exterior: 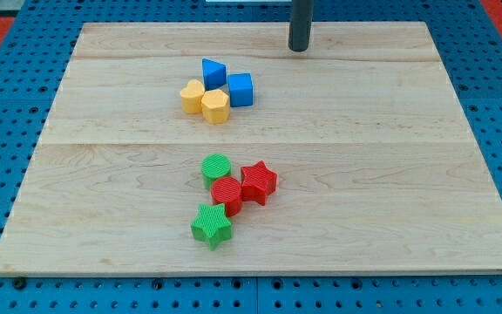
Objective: Point your arm to the yellow hexagon
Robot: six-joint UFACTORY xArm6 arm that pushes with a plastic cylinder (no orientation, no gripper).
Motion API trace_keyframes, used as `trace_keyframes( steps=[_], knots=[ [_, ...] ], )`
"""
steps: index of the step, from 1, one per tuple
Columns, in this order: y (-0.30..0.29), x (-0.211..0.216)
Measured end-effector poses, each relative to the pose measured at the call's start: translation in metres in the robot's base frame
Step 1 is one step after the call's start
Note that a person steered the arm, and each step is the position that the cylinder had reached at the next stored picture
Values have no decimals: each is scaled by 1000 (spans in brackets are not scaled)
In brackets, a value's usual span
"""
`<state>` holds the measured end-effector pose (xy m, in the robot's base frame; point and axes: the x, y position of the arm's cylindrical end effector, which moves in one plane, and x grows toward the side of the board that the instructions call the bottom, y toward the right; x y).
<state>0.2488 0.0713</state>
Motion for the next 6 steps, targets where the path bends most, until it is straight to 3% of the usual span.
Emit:
trace_keyframes(
  steps=[2, 4, 5, 6],
  knots=[
    [0, 2],
    [14, 59],
    [7, 115],
    [-34, 127]
  ],
)
